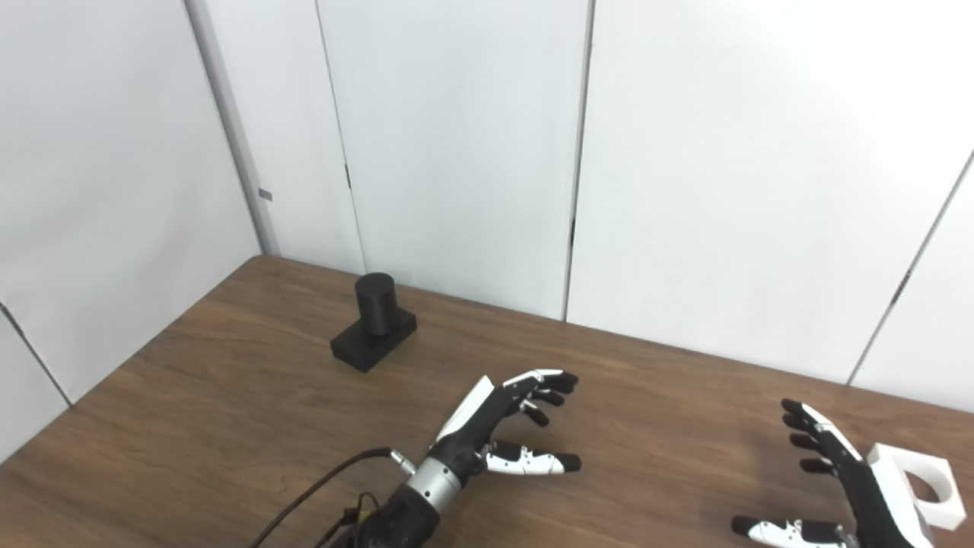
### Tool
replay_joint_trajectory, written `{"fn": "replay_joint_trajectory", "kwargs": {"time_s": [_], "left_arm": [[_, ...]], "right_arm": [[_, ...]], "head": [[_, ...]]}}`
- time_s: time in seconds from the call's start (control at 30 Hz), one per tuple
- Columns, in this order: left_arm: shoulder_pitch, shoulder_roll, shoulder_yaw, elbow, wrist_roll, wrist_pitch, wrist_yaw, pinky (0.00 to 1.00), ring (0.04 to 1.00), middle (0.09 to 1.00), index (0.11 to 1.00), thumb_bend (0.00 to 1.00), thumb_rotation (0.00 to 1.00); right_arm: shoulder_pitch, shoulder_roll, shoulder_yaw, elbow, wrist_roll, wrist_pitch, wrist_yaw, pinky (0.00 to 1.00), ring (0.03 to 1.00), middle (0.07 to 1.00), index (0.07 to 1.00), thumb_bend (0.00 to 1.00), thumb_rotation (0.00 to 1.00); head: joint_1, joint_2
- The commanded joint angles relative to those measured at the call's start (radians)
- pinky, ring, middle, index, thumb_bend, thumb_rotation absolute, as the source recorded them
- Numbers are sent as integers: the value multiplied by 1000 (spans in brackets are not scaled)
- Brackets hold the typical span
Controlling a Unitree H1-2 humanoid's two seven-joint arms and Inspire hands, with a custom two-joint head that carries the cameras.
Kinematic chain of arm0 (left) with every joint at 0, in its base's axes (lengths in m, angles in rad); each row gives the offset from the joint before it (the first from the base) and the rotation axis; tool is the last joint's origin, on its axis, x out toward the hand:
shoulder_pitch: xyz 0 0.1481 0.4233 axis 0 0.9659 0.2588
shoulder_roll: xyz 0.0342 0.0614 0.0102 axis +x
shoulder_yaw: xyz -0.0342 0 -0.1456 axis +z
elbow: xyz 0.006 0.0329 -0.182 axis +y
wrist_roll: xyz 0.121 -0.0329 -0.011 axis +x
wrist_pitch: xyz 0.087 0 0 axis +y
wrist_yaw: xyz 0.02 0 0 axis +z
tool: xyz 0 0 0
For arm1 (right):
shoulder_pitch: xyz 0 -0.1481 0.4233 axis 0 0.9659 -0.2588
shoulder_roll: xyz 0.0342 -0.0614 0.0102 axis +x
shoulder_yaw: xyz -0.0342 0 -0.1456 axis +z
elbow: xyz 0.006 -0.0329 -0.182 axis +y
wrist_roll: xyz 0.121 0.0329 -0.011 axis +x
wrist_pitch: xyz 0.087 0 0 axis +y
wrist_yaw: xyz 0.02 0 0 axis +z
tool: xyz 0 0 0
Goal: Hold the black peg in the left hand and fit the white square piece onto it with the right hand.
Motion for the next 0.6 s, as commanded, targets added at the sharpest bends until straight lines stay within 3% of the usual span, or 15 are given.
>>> {"fn": "replay_joint_trajectory", "kwargs": {"time_s": [0.0, 0.17, 0.33, 0.57], "left_arm": [[-7, -12, -5, 11, 10, -18, 23, 619, 757, 801, 780, 789, 207], [-4, -21, 31, -36, 26, -11, 86, 592, 711, 750, 730, 749, 142], [-14, 1, 65, -90, -5, 13, 65, 531, 644, 684, 686, 735, 66], [-31, 75, 83, -167, -9, 58, 15, 524, 624, 683, 670, 728, 27]], "right_arm": [[-25, -11, -9, -43, 4, 5, 3, 709, 812, 850, 867, 848, 0], [-24, -10, -13, -59, 7, 22, 13, 691, 811, 849, 860, 845, 0], [-24, -14, -18, -50, 16, -7, 12, 672, 802, 844, 851, 845, 0], [-28, -24, -14, -41, -28, -19, -1, 647, 759, 800, 835, 840, 0]], "head": [[4, 1], [8, 4], [18, 4], [27, 2]]}}
